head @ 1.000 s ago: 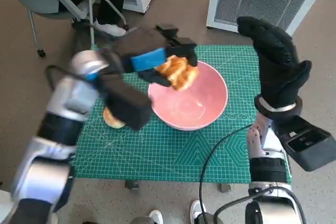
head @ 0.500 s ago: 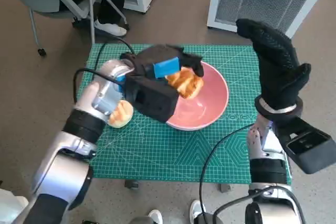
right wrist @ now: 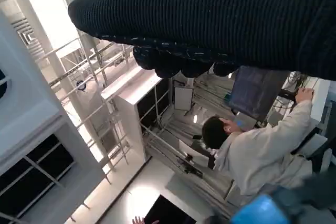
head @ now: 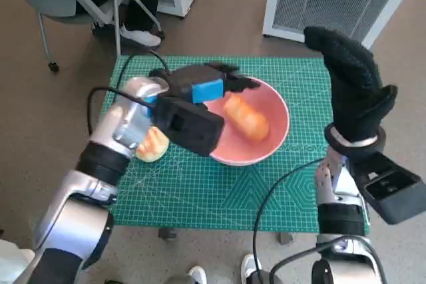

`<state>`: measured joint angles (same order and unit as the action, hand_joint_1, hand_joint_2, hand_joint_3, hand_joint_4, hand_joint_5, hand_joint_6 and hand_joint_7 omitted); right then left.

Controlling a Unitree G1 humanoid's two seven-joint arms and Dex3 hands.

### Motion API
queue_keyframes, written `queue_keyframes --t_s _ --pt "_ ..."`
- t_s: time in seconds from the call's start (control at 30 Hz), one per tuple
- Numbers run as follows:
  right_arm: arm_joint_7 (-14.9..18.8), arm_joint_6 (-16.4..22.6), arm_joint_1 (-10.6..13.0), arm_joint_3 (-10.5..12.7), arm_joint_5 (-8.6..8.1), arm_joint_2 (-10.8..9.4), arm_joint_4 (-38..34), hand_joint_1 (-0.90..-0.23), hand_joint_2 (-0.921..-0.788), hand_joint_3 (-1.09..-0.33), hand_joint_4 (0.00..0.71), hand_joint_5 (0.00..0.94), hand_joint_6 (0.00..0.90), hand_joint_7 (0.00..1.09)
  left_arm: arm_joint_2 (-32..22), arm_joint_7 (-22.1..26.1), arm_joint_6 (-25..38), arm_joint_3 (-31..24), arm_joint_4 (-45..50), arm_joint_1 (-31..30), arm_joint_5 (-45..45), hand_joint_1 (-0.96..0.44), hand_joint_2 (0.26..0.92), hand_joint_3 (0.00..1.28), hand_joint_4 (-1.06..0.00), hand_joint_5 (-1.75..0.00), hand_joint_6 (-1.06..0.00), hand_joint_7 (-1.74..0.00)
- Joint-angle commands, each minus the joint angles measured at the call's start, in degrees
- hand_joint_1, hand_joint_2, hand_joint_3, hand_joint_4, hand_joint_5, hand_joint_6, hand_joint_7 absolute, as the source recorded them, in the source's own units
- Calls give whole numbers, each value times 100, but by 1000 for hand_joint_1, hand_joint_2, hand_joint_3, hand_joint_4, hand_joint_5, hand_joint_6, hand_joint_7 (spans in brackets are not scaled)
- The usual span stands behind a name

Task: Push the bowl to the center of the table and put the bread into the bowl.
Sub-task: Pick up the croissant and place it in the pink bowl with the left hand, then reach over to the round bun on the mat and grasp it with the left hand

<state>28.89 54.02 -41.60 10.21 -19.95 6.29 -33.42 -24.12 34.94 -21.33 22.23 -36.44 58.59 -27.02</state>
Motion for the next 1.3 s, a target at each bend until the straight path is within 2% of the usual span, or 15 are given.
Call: queue_keyframes --t_s 0.03,0.27,0.6,0.9,1.3 --pt "-22 -56 162 -32 21 -22 41 -564 -921 -814 -1 430 -1 620 -546 -12 -200 -308 578 -432 166 -396 849 5 1 1 -193 -6" --pt "-17 -48 197 -44 -4 -33 71 -561 -921 -814 -1 429 -1 621 -1281 41 -340 -873 1163 -1074 510 -434 862 8 -6 -2 -186 -2" --pt "19 -107 185 -48 -89 -61 52 -562 -921 -816 -1 425 -1 619 -1912 -31 -277 -1341 1382 -1838 667 -428 866 4 -39 -12 -207 -13" --pt "99 -113 103 -45 -138 -89 -121 -560 -921 -813 -1 422 -1 616 -2078 41 18 -1452 1397 -2250 649 -364 857 0 -63 -11 -232 -21" --pt "217 -126 38 -42 -167 -96 -238 -556 -921 -810 -1 434 -1 614 -1904 61 647 -1151 1347 -2381 359 -325 850 0 -106 -16 -264 -29"
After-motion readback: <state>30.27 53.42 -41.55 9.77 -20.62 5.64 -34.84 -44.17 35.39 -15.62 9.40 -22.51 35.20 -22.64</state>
